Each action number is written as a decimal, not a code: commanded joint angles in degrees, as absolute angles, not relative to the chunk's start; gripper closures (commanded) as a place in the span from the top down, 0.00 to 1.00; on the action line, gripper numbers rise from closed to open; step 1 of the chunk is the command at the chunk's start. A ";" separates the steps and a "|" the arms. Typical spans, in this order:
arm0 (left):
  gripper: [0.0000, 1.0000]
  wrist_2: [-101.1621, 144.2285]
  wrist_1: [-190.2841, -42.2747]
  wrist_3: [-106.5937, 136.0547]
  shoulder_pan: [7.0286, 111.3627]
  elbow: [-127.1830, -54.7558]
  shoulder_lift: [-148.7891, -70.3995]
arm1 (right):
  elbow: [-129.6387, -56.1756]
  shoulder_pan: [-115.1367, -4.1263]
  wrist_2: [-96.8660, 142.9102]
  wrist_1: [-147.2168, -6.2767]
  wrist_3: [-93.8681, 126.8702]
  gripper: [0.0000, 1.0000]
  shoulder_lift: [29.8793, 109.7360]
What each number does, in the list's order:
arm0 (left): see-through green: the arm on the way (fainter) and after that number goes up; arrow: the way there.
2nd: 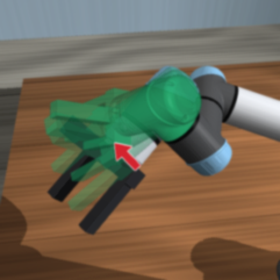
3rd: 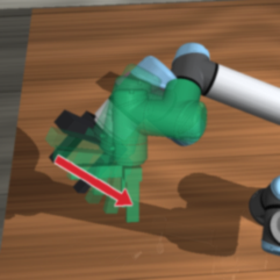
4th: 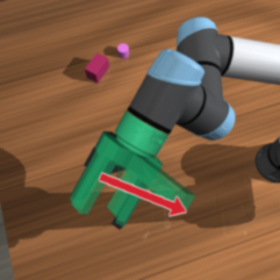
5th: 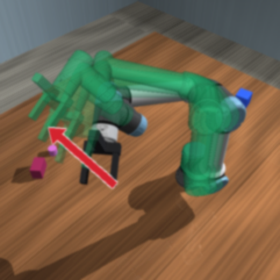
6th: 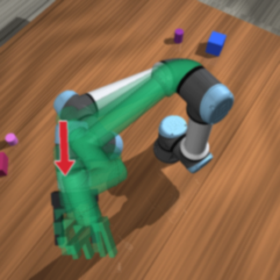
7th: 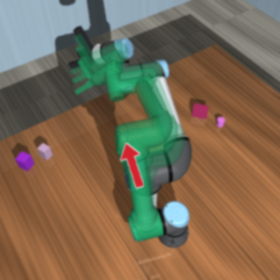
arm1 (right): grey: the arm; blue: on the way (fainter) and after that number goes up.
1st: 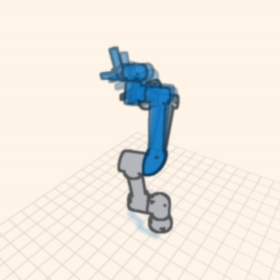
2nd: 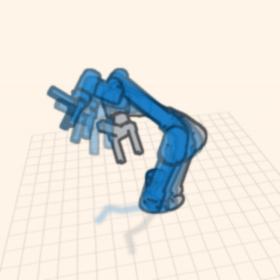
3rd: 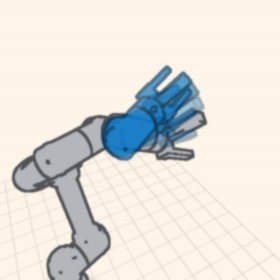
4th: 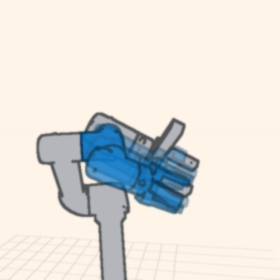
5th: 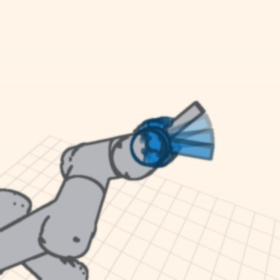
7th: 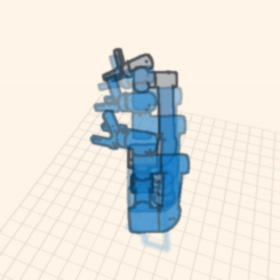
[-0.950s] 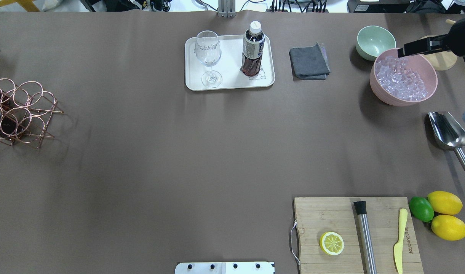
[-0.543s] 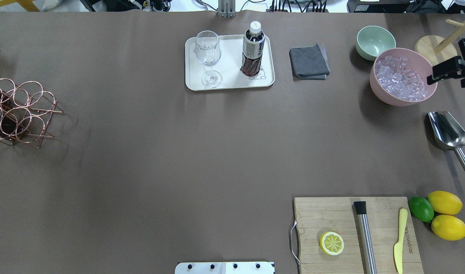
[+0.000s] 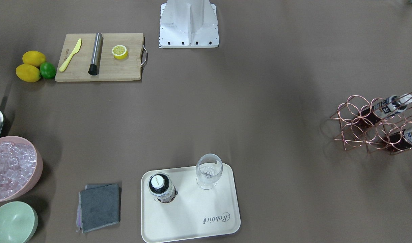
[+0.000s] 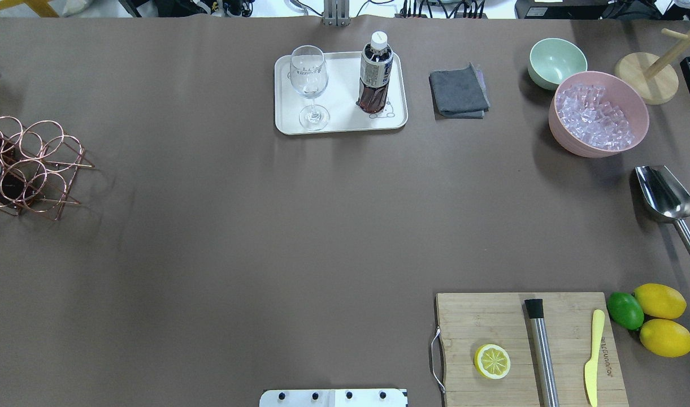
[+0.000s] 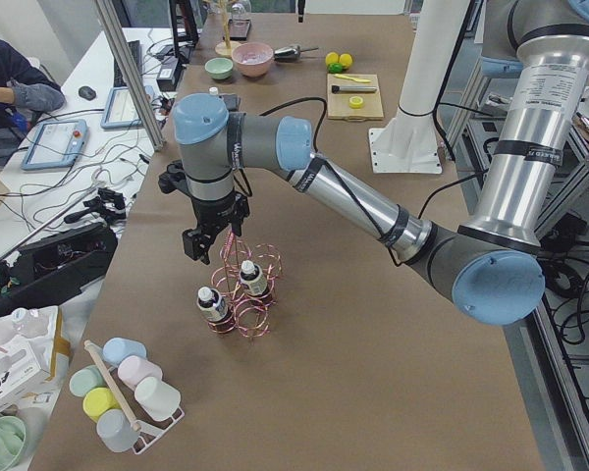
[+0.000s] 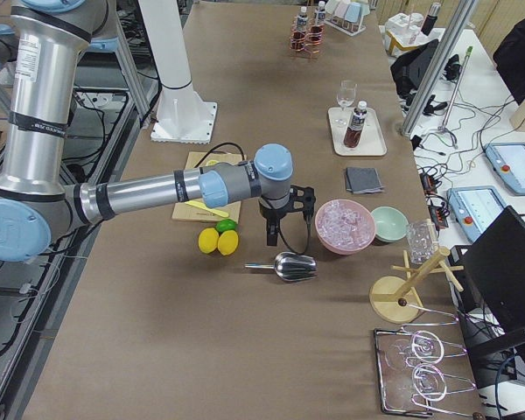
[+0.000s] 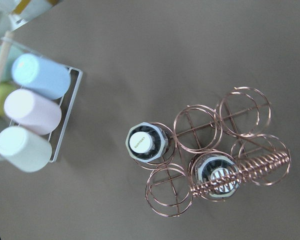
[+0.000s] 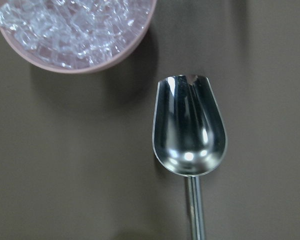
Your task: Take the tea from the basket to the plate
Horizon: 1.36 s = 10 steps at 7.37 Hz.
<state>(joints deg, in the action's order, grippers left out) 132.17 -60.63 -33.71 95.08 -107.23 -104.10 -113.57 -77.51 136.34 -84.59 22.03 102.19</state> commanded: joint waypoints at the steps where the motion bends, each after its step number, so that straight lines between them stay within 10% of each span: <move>1: 0.98 132.19 -60.12 -9.78 97.64 -104.96 -104.24 | -112.25 -84.88 136.24 -91.48 5.31 1.00 104.77; 10: 0.98 134.12 -92.80 -7.23 97.30 -81.49 -95.71 | -105.03 -94.92 131.04 -97.56 -9.32 1.00 104.15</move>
<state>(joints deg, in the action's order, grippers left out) 134.08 -88.96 -9.60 97.43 -85.14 -96.00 -105.13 -94.74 131.31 -97.59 -9.25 104.18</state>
